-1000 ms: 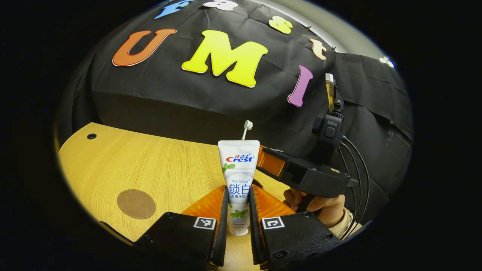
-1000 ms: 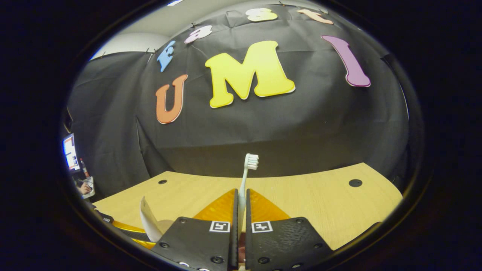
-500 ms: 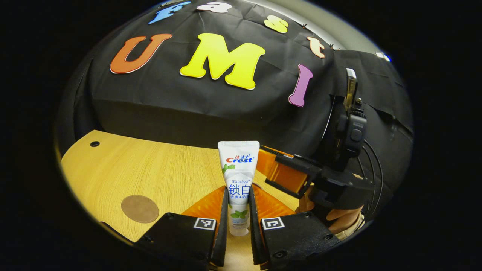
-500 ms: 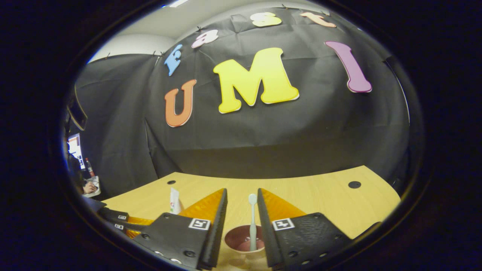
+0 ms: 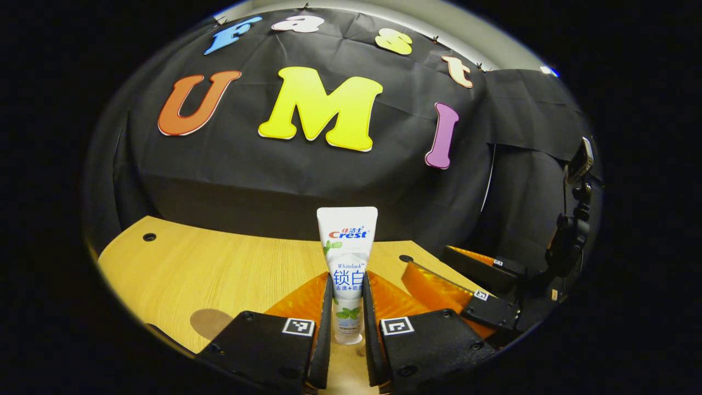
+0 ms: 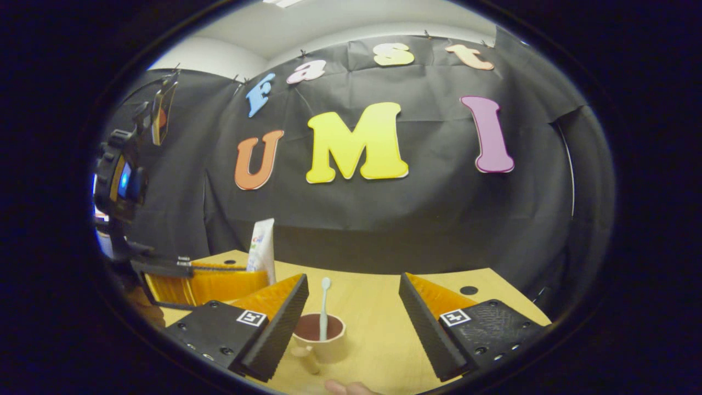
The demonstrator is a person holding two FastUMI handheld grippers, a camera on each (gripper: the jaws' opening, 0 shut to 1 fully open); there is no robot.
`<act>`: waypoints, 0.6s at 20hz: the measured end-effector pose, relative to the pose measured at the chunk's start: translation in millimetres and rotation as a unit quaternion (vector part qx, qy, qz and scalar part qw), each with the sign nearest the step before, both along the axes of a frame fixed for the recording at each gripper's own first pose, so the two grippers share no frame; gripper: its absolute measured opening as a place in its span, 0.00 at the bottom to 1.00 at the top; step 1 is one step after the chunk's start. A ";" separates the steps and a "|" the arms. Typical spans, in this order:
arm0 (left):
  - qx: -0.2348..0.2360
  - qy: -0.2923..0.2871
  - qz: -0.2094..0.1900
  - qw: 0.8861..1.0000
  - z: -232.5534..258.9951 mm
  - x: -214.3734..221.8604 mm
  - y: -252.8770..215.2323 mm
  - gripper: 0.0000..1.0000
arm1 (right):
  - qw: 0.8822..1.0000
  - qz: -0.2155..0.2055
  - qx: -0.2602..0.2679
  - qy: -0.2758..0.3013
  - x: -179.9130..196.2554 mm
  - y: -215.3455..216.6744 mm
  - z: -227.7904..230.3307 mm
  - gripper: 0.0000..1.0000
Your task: Put the toothbrush and toothpaste on the desktop into the cup, then pick up the cup and place it on the coaster on the desktop.
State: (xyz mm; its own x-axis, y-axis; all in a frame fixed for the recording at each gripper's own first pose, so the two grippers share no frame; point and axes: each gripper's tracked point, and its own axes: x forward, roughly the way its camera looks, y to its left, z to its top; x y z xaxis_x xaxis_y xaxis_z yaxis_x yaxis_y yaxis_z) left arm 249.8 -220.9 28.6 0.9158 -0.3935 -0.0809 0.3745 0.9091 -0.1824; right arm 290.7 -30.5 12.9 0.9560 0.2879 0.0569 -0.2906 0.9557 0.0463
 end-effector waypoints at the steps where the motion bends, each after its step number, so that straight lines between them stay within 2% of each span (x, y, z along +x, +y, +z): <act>1: -0.002 -0.009 0.000 1.000 5.4 5.6 -4.6 0.30 | 1.000 -0.004 0.004 0.005 -3.0 -7.8 -4.8 0.95; 3: -0.003 -0.025 0.002 1.000 13.1 13.6 -11.2 0.30 | 1.000 -0.013 0.018 0.017 -6.5 -22.7 -15.4 0.98; 6: 0.003 -0.033 0.008 0.999 13.0 27.0 -20.1 0.30 | 0.999 -0.019 0.035 0.032 -16.2 -36.8 -28.4 0.97; 9: 0.013 -0.013 0.005 1.000 -3.3 34.0 -31.4 0.30 | 0.999 -0.030 0.027 0.034 -19.4 -46.2 -36.4 0.97; 12: 0.012 0.004 0.005 1.000 -13.0 36.5 -31.8 0.32 | 0.998 -0.026 0.044 0.045 -23.4 -44.6 -38.7 0.97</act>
State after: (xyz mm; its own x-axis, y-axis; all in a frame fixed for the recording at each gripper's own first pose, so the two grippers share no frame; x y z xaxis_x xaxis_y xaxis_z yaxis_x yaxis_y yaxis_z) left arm 286.3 -252.7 15.6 0.9187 -0.3830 -0.0964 0.3649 0.9165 -0.1638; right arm 267.3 -75.1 -25.8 0.9717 0.2363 -0.0068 -0.2325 0.9603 0.1541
